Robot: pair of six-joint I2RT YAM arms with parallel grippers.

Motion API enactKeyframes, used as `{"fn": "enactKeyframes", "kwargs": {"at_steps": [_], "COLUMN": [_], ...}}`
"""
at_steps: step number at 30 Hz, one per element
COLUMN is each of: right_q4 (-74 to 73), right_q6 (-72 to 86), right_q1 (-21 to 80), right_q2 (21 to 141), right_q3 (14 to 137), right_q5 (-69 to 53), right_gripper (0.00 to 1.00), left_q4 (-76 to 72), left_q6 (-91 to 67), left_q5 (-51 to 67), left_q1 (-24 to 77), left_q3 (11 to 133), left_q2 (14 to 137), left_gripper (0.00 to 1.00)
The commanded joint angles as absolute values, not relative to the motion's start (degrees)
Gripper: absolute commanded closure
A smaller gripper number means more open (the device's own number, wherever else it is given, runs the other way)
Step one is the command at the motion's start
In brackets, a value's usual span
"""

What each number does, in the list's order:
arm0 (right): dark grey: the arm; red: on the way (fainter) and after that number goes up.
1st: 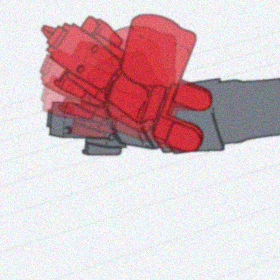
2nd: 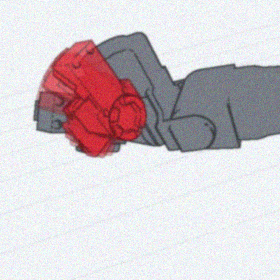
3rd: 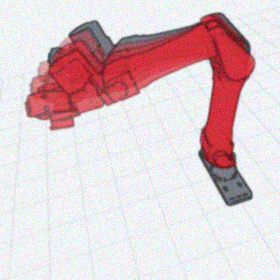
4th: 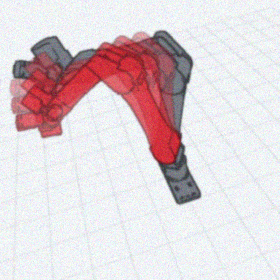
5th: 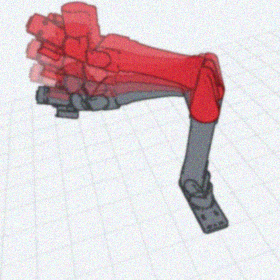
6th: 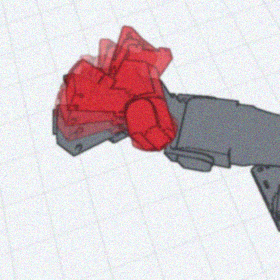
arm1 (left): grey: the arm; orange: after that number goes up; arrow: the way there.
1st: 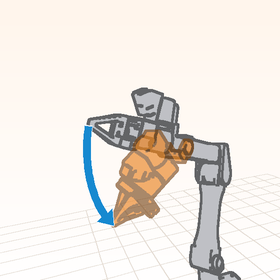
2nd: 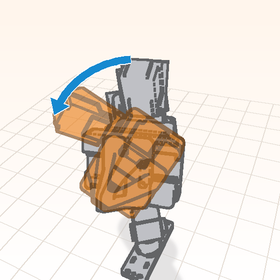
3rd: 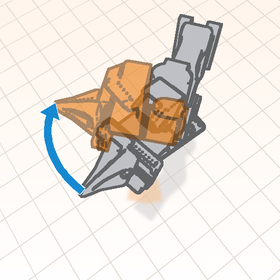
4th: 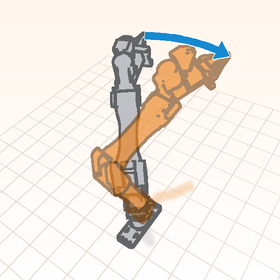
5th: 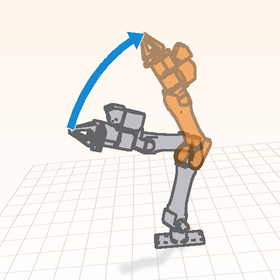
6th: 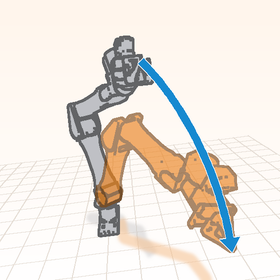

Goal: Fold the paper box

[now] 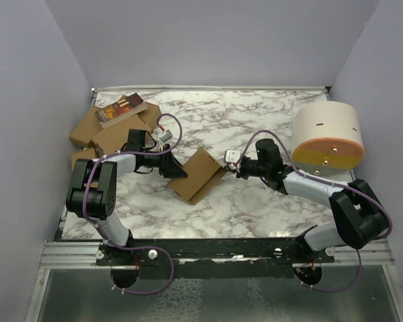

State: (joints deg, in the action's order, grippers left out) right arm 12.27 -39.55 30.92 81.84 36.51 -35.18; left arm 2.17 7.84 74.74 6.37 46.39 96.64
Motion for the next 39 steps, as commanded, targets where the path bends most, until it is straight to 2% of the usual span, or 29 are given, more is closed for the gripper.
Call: {"fn": "enactKeyframes", "kwargs": {"at_steps": [1,39], "right_q4": [8.96,8.47], "right_q6": [-37.31,-30.21], "right_q1": [31.61,33.40], "right_q2": [81.05,79.15], "right_q3": [37.30,40.08], "right_q5": [-34.44,-31.52], "right_gripper": [0.99,0.99], "left_q4": [4.29,14.01], "left_q6": [12.83,12.56], "left_q5": [65.71,53.56], "left_q1": [5.89,9.58], "left_q3": [45.25,48.95], "left_q2": [97.56,89.71], "left_gripper": [0.93,0.96]}}
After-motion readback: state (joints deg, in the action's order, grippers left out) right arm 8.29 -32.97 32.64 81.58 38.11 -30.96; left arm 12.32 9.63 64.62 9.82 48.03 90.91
